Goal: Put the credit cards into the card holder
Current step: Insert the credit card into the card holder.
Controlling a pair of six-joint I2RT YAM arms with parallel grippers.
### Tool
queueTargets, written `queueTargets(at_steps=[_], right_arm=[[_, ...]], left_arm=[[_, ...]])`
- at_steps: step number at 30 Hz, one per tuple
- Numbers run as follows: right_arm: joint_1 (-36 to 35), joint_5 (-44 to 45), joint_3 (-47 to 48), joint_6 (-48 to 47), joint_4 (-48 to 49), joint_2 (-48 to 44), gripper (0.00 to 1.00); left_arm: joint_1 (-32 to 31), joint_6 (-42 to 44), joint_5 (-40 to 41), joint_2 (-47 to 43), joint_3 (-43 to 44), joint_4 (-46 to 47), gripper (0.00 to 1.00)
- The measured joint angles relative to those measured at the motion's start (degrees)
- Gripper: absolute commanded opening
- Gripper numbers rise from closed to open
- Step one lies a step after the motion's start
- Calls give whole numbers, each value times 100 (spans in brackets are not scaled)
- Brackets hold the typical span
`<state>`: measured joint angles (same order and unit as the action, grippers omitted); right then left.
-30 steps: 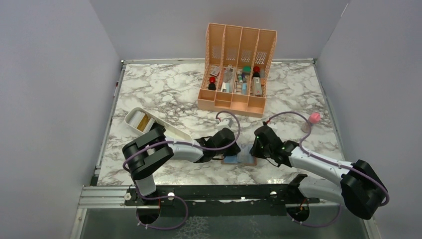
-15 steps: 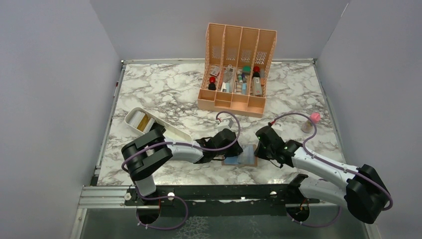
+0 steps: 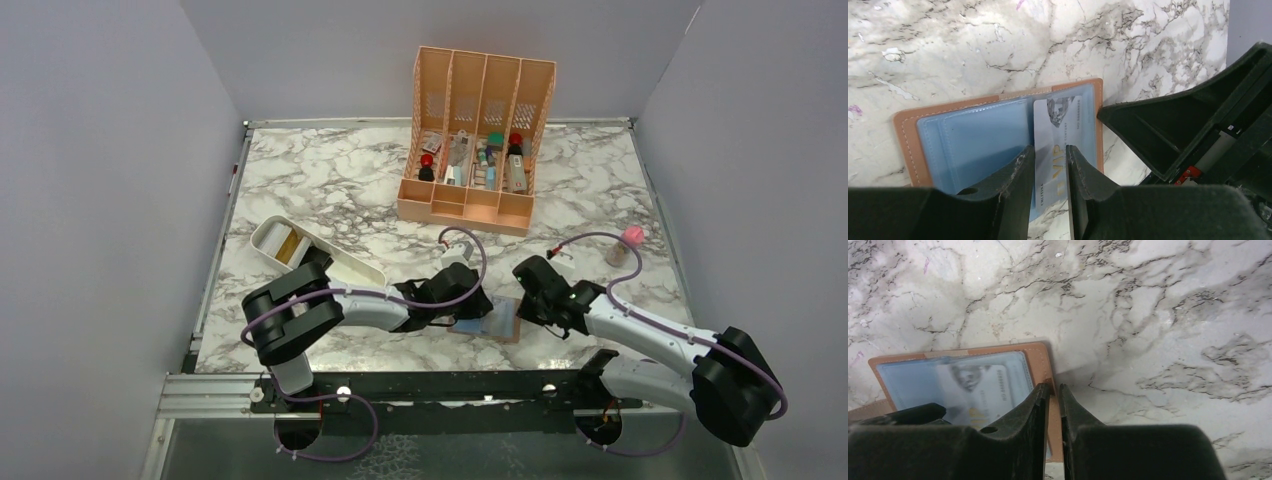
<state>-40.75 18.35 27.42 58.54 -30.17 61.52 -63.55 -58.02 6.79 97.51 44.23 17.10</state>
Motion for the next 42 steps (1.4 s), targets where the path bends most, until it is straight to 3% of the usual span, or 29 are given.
queueTargets(at_steps=[16, 26, 42], right_arm=[[0, -284, -205, 103, 516, -11, 16], [0, -280, -221, 101, 529, -20, 16], [0, -280, -221, 98, 538, -20, 15]], left_arm=[[-256, -120, -146, 232, 151, 96, 33], [-258, 299, 219, -229, 205, -557, 44], [-258, 428, 258, -74, 214, -693, 45]])
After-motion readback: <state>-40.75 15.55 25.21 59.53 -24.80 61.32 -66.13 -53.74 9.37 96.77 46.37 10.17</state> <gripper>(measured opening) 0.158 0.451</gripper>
